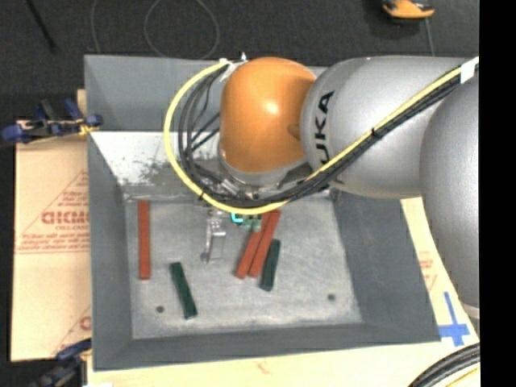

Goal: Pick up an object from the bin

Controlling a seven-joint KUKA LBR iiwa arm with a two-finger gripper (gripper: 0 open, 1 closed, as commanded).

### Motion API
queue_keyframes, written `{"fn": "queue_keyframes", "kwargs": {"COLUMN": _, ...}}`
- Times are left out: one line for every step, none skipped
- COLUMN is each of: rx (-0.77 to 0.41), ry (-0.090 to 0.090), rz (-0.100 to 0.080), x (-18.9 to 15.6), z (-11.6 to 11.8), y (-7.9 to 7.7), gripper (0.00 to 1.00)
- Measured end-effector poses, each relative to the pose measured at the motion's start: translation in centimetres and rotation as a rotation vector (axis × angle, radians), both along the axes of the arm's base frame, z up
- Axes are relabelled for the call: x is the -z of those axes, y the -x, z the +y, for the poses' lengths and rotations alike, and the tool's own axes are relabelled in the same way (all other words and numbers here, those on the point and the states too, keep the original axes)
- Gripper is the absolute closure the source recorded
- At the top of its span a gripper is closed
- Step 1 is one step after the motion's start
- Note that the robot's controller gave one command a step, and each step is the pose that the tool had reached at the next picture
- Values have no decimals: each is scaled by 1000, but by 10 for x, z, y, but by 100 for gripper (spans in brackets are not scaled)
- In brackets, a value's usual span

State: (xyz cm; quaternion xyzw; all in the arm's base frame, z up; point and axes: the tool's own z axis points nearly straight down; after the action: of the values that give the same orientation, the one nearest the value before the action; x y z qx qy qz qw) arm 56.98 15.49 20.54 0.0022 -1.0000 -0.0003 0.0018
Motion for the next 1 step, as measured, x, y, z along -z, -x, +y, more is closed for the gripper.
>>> {"fn": "queue_keyframes", "kwargs": {"rx": -329, "ry": 2, "rz": -3, "x": 91, "z": -87, "y": -8, "gripper": 0}}
